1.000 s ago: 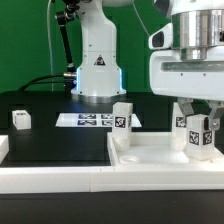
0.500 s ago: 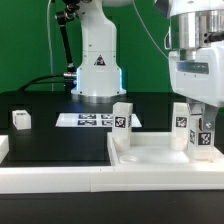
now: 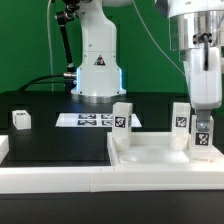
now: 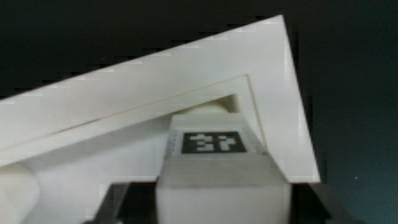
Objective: Assemble square table
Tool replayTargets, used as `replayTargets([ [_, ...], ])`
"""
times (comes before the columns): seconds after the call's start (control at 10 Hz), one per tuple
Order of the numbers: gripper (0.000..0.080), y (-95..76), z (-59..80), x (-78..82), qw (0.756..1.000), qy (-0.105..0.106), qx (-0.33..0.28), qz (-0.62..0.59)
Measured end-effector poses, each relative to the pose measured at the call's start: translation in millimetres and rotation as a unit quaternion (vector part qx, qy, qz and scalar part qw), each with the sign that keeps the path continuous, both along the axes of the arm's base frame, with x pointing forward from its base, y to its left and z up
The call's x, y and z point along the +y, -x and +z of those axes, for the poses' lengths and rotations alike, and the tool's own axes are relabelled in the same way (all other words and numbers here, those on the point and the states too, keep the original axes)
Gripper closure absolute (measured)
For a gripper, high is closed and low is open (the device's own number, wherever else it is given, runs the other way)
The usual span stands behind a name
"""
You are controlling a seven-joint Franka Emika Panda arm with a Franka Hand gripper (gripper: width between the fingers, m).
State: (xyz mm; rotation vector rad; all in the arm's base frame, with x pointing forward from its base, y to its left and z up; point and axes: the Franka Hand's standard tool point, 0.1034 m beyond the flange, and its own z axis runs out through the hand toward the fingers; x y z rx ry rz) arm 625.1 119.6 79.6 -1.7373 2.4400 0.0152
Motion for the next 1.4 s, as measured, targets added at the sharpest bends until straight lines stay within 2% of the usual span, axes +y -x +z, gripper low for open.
replayTargets([
  [0.7, 0.0509, -1.3, -0.3, 1.5, 0.997, -0.022, 0.000, -0.074],
  [1.0, 0.0502, -1.2, -0.6, 2.1, 0.999, -0.020, -0.003, -0.049],
  [1.1, 0.0322, -1.2, -0.6, 1.6, 1.000, -0.017, -0.005, -0.026],
  [1.2, 0.0189, -1.3, -0.6, -0.1, 1.000, -0.014, -0.007, 0.004],
  [1.4, 0.0162, -0.7, -0.2, 0.6, 0.993, 0.002, -0.010, 0.117],
])
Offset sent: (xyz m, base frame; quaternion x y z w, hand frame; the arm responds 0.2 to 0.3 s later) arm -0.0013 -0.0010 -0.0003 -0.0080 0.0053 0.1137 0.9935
